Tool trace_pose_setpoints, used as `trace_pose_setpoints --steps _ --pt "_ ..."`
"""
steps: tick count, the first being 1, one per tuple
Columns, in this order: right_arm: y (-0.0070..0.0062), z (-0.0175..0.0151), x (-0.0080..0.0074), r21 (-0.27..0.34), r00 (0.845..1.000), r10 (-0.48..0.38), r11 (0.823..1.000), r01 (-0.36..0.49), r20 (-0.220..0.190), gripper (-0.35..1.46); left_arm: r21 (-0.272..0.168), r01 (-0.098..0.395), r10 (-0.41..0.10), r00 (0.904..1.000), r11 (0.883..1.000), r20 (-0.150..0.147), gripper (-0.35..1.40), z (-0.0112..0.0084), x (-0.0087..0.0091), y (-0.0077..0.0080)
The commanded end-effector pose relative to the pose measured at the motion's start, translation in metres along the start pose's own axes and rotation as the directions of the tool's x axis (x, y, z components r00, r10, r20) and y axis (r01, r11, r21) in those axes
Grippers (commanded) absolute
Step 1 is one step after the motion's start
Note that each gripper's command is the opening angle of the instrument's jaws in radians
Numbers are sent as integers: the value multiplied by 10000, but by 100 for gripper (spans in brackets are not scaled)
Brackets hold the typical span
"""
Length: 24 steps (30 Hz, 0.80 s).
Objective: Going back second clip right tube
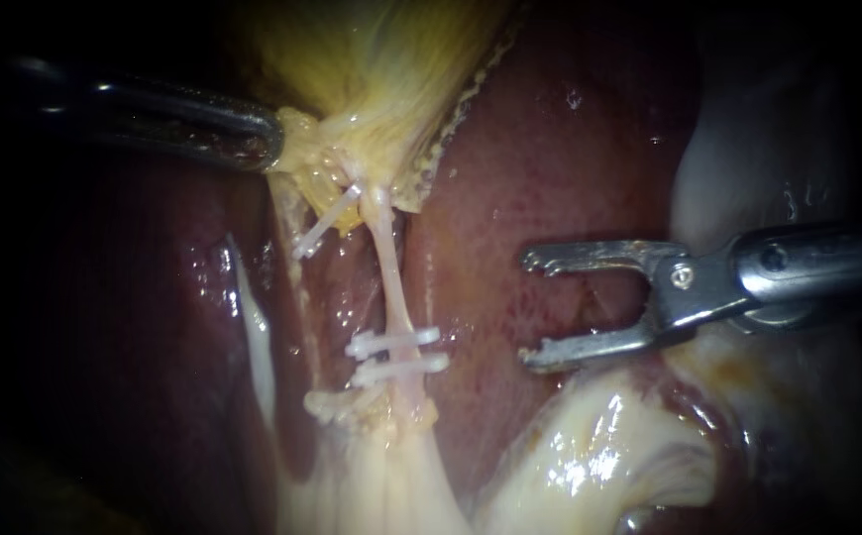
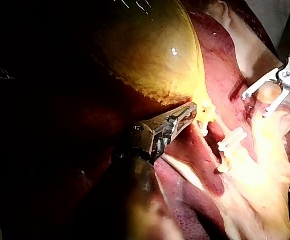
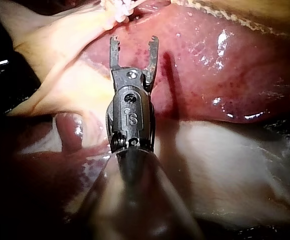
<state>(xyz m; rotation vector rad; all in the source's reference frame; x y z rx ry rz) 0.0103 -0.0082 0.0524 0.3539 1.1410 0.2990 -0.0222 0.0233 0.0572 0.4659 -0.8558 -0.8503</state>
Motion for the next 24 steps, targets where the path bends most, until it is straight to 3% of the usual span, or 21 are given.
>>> trace_pose_setpoints --steps 1,7,15,24 --pt "0 -1 -1 -10 10000 -11 10000 11 13 50 -7 0 0 10000 10000 1 -35 1 0 0" --pt "-4 -4 0 -41 9998 -177 9998 177 16 50 -37 -47 47 10000 10000 17 -35 17 9 3" --pt "-10 -5 3 -43 9997 -247 9997 247 76 50 100 -134 134 9999 9999 -45 -35 52 22 8" --pt "-11 -5 2 -8 9996 -259 9997 259 133 50 112 -148 149 9999 9998 -79 -35 56 23 9"
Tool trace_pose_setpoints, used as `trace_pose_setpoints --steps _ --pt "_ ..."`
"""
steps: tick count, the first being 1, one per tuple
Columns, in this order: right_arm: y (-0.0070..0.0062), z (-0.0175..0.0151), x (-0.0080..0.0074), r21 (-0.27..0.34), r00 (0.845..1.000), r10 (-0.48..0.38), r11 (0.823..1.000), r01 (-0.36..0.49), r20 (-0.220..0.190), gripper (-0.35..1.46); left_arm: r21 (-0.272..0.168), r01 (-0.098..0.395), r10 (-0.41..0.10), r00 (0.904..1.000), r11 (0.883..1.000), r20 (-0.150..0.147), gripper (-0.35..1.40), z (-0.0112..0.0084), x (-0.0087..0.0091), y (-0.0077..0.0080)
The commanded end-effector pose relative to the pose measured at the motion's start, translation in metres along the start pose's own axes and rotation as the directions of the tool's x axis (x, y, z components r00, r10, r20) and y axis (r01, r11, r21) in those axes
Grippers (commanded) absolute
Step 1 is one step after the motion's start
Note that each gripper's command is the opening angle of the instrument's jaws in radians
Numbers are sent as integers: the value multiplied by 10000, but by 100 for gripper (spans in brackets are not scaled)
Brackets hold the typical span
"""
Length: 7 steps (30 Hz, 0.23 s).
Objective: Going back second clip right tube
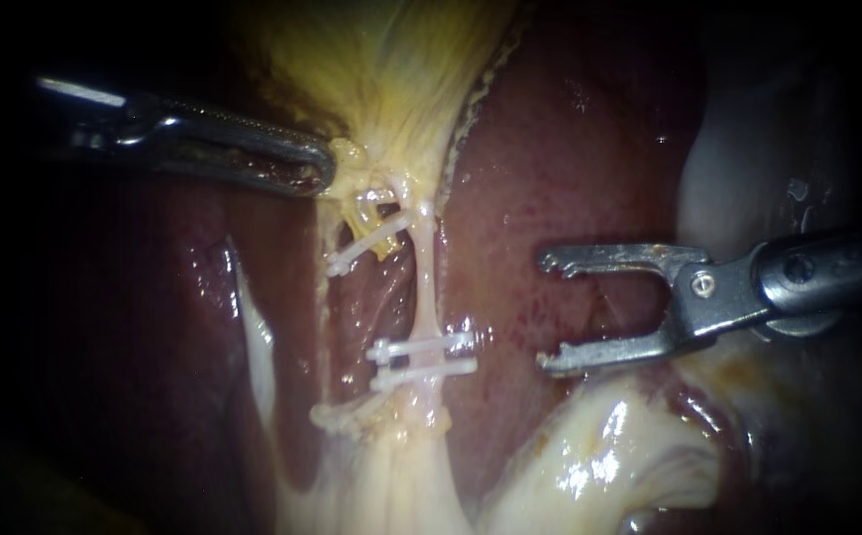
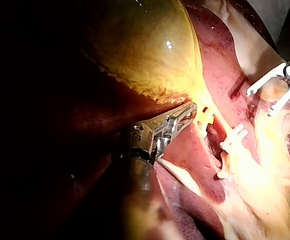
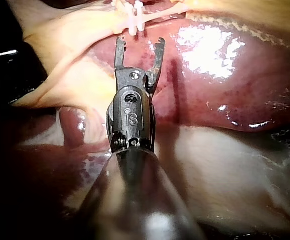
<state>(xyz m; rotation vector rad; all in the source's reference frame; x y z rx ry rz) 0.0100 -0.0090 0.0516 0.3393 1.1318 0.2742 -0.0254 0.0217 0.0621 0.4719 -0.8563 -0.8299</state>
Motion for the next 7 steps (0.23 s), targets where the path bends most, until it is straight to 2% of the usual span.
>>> trace_pose_setpoints --steps 1,7 --pt "0 0 -1 1 10000 0 10000 0 3 50 0 0 0 10000 10000 -2 -35 0 0 0" --pt "-4 4 -3 -24 10000 -28 10000 28 9 50 49 -1 1 10000 10000 -19 -35 -7 -1 2"
